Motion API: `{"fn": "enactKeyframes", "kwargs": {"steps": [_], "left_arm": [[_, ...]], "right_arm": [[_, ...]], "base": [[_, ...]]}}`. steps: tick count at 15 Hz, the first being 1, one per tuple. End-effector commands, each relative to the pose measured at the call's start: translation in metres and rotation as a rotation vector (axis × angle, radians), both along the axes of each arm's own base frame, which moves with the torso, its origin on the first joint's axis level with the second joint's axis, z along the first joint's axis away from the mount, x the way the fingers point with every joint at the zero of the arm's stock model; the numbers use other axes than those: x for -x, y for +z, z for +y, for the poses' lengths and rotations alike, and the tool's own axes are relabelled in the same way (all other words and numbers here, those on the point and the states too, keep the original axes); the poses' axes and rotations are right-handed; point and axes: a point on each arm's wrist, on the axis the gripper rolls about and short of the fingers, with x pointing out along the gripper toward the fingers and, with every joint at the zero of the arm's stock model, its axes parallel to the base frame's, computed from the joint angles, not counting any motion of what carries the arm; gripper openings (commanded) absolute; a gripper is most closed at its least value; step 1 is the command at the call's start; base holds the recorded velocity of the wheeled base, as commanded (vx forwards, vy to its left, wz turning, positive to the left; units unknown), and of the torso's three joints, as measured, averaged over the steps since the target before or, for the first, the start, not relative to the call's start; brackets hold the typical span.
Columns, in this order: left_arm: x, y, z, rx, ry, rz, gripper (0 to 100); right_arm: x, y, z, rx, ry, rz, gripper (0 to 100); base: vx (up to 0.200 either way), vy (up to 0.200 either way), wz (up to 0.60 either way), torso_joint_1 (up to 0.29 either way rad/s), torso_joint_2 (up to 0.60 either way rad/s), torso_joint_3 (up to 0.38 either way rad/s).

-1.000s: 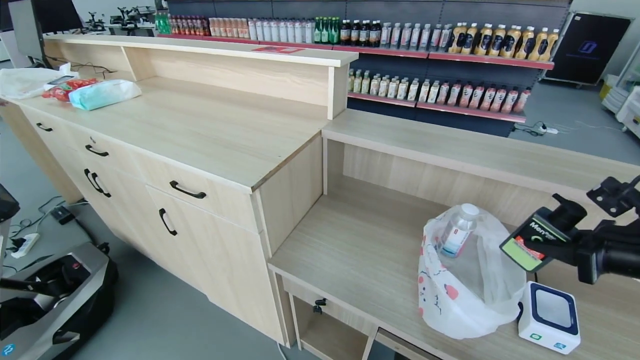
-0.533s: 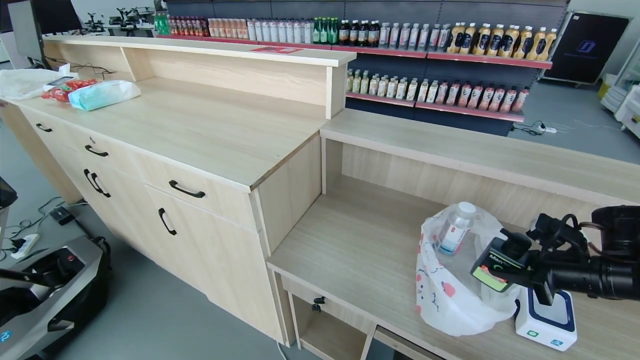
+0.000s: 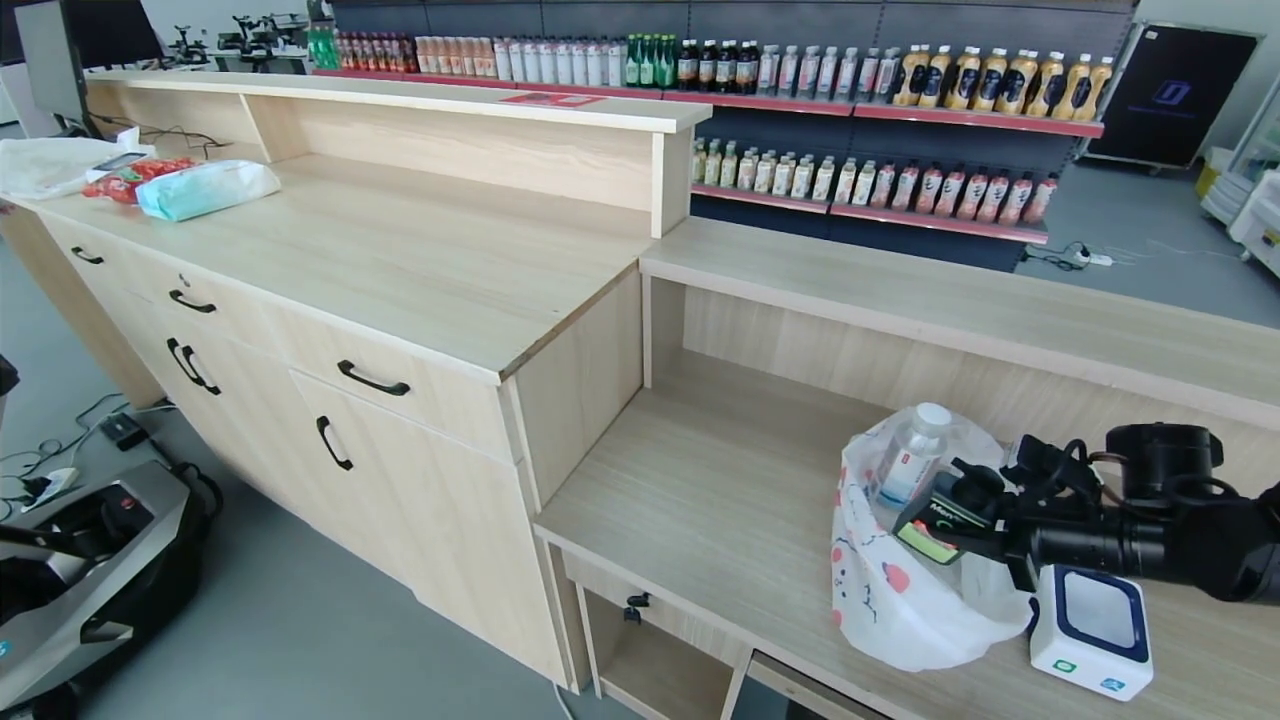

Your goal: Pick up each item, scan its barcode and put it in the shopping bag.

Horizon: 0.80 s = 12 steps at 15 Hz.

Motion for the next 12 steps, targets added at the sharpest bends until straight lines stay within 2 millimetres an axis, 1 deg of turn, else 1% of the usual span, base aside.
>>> {"fn": "enactKeyframes", "kwargs": {"steps": [1, 4, 5, 8, 12], "left_arm": [[0.000, 0.000, 0.000, 0.000, 0.000, -0.001, 100], [0.000, 0.000, 0.000, 0.000, 0.000, -0.001, 100], [0.000, 0.000, 0.000, 0.000, 0.000, -0.001, 100], [0.000, 0.000, 0.000, 0.000, 0.000, -0.001, 100], [0.000, 0.000, 0.000, 0.000, 0.000, -0.001, 100]], "right_arm": [[-0.013, -0.022, 0.004, -0.018, 0.030, 0.041, 0], [-0.024, -0.034, 0.008, -0.018, 0.046, 0.047, 0], [-0.031, -0.039, 0.010, -0.017, 0.054, 0.036, 0], [-0.039, -0.047, 0.014, -0.015, 0.070, 0.036, 0], [-0.039, -0.055, 0.020, -0.012, 0.082, 0.049, 0]], "base": [[0.000, 0.000, 0.00, 0.000, 0.00, 0.000], [0.000, 0.000, 0.00, 0.000, 0.00, 0.000], [0.000, 0.000, 0.00, 0.000, 0.00, 0.000], [0.000, 0.000, 0.00, 0.000, 0.00, 0.000], [0.000, 0.000, 0.00, 0.000, 0.00, 0.000]]}}
